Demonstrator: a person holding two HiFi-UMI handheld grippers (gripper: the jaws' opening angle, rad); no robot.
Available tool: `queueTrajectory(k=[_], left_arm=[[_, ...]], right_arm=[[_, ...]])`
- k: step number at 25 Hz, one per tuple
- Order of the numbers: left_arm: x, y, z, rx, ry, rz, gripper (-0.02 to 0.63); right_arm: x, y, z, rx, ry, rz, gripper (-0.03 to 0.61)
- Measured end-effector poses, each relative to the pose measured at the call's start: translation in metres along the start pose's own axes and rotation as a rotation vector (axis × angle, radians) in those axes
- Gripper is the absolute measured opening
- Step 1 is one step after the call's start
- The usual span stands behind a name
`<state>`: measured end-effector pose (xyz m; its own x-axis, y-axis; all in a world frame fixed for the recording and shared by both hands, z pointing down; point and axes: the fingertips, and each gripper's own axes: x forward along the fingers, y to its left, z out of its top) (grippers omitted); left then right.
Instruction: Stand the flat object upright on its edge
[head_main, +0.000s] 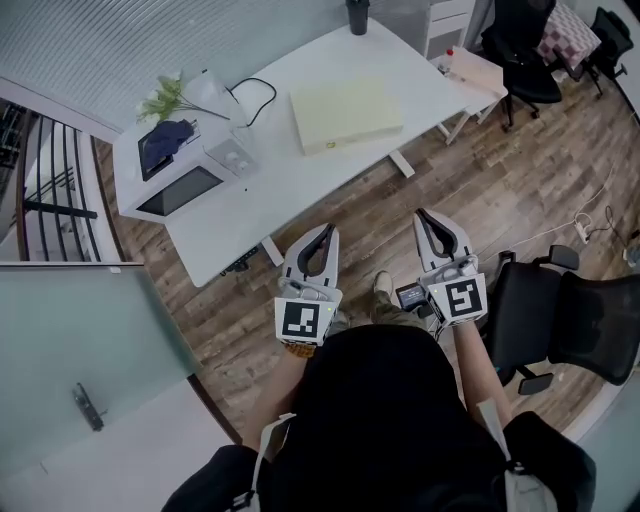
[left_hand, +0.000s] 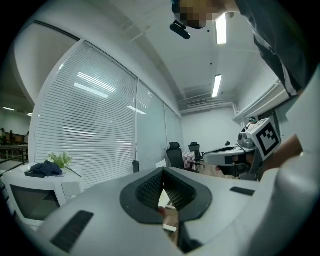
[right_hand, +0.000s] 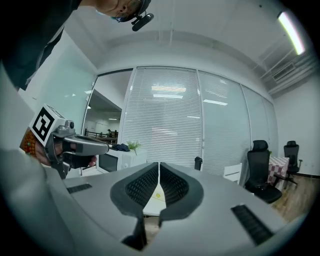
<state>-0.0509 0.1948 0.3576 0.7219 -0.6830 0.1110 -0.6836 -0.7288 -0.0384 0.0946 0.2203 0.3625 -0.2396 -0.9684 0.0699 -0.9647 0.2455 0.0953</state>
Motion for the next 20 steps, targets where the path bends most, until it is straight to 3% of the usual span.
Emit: queueTrajectory(k=[6, 11, 20], left_arm=[[0.043, 0.007, -0.007, -0.008, 0.037, 0.073, 0.006], [0.073, 0.031, -0.019, -0.035, 0.078, 0.111, 0.006], [0.147, 0.106, -0.036, -0.080, 0.096, 0.092, 0.006]], right_arm=[[0.041, -0.043, -0.016, 0.011, -0.002, 0.084, 0.008], [0.080, -0.066, -0.021, 0.018, 0.036, 0.105, 0.009], [0.166, -0.094, -0.027, -0.011, 0.087, 0.113, 0.008]])
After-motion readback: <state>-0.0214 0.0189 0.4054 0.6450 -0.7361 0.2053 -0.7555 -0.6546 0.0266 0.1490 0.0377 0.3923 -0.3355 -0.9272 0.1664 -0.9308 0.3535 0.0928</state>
